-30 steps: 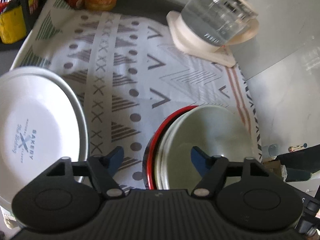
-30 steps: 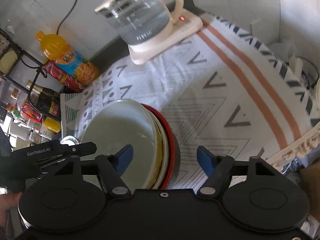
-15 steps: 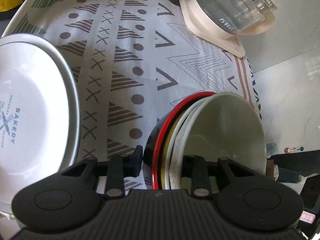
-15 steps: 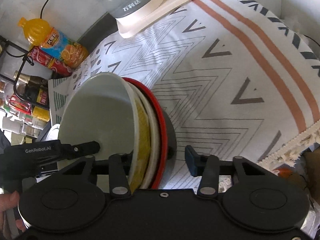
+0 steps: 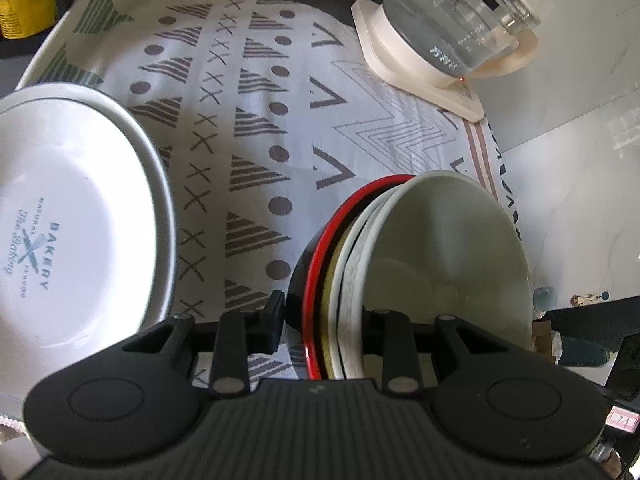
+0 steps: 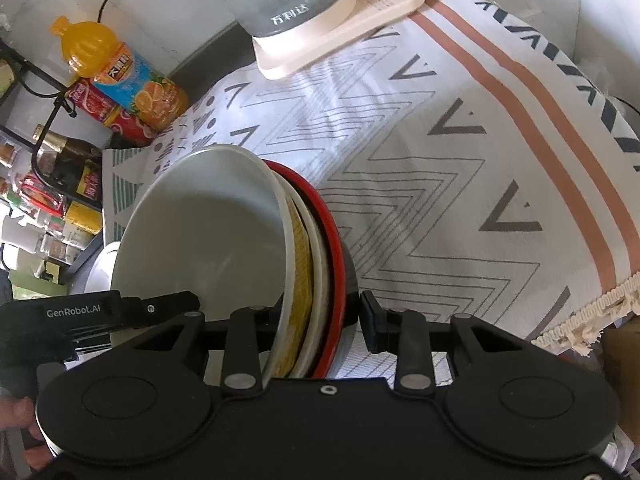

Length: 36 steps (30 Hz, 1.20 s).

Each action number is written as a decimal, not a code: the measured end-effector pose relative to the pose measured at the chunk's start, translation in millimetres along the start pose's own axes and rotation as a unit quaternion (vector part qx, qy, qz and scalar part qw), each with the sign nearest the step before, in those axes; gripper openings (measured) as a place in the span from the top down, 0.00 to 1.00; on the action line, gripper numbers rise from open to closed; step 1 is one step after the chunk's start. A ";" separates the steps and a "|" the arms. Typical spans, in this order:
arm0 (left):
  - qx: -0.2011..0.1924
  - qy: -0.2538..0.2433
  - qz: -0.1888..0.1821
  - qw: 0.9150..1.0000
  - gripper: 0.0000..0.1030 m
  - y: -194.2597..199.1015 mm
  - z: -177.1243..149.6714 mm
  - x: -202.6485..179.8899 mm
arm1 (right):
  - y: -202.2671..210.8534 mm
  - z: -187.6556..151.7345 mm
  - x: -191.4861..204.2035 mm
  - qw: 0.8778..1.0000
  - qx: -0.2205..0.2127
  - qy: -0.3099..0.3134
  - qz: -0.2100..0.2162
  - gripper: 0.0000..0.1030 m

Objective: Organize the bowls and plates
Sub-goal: 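Close both grippers on the rim of the red bowl stack, then lift the bowl stack with both grippers and lower it onto the plates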

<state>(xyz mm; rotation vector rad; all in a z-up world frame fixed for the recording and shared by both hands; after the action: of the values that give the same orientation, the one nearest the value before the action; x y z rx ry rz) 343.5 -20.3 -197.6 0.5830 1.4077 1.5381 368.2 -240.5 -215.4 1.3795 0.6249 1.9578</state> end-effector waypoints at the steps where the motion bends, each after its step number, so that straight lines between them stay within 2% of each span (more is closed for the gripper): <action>1: -0.002 0.000 0.000 1.000 0.72 2.2 0.3 0.7 | 0.9 0.8 2.0 1.000 -0.002 0.000 0.003 0.68; 17: -0.036 0.028 -0.016 0.999 0.72 48.6 5.8 21.3 | 18.5 12.9 48.8 0.999 -0.027 0.038 0.014 0.68; 36: -0.080 0.096 -0.009 0.992 0.71 99.6 10.6 81.7 | 4.0 19.1 119.5 0.994 -0.009 0.092 0.057 0.68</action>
<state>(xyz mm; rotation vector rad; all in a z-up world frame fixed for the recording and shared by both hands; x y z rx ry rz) 284.4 65.3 -120.8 0.3313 1.4109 1.7104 357.7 -154.5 -130.8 1.2583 0.6225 2.1936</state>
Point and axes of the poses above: each gripper's, at about its wrist camera, not at the fingertips, and y roughly against the way its jaws point, x to its left, z to its top, the point moved 5 cm from there along -y, roughly the way its jaws point, and after that the axes turned 13 degrees about z, right-handed, at the moved point
